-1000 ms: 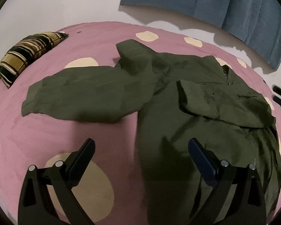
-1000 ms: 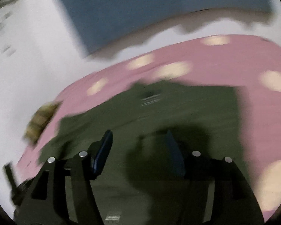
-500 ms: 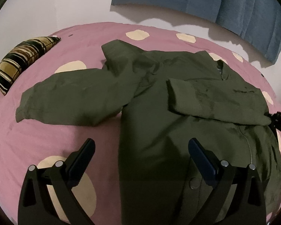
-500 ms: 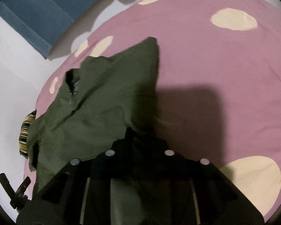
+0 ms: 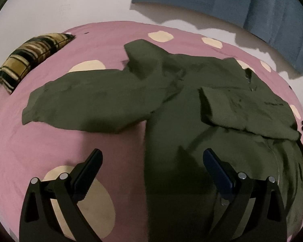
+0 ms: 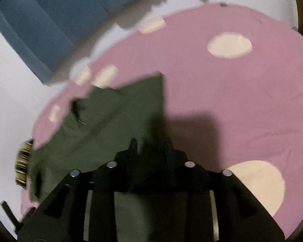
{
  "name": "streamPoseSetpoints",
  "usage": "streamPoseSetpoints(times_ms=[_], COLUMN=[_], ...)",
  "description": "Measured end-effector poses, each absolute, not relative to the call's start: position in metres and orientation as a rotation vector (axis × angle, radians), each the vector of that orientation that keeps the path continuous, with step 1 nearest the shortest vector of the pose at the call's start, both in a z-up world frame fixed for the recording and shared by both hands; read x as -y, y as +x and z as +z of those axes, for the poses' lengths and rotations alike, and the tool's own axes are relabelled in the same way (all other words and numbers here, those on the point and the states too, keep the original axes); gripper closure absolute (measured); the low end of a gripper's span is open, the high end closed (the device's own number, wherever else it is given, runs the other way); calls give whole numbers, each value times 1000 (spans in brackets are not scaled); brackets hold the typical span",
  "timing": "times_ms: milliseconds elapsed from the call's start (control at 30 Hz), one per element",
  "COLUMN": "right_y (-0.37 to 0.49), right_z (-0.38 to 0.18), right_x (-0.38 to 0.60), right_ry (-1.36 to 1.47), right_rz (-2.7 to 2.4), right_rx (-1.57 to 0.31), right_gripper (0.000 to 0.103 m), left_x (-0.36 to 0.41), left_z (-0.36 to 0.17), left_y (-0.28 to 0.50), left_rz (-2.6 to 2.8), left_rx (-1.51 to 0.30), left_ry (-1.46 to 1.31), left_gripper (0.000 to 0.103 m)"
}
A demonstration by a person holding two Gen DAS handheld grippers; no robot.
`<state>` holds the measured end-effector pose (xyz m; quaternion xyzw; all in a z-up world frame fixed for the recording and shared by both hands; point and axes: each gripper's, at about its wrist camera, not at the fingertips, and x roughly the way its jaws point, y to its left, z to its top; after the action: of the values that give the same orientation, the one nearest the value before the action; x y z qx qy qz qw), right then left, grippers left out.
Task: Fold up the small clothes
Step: 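Grasp the other ribbed sleeve cuff with the left gripper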
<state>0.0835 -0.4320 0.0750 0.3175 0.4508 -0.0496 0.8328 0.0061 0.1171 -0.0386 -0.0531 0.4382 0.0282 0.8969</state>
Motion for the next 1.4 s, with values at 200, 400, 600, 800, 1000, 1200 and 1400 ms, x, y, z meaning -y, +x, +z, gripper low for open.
streamPoseSetpoints(times_ms=[200,400,600,800,1000,1200,1400], right_y=[118,151,155,146,146,144,144], right_z=[101,80,40,32,33,34,33], right_x=[321,207,145,138,136,129,125], right_ry=[656,613,573,516,510,453,440], right_rz=[226,479,558,563,574,571,566], right_rx=[-939,-1046,-1195,-1179,-1164,-1146,-1138], right_gripper=[57,57,51,49,41,34,33], left_x=[-138,-156,-180,-229,-319,-379,-398], left_z=[-41,-37,-31,-32,-29,-44,-65], left_y=[6,-2,-8,-10,-8,8,28], left_rz=[39,51,64,60,58,25,-102], left_rx=[-942,-918,-884,-895,-864,-885,-885], left_ry=[-222,-216,-199,-271,-375,-540,-714], left_gripper=[4,4,4,4,4,4,4])
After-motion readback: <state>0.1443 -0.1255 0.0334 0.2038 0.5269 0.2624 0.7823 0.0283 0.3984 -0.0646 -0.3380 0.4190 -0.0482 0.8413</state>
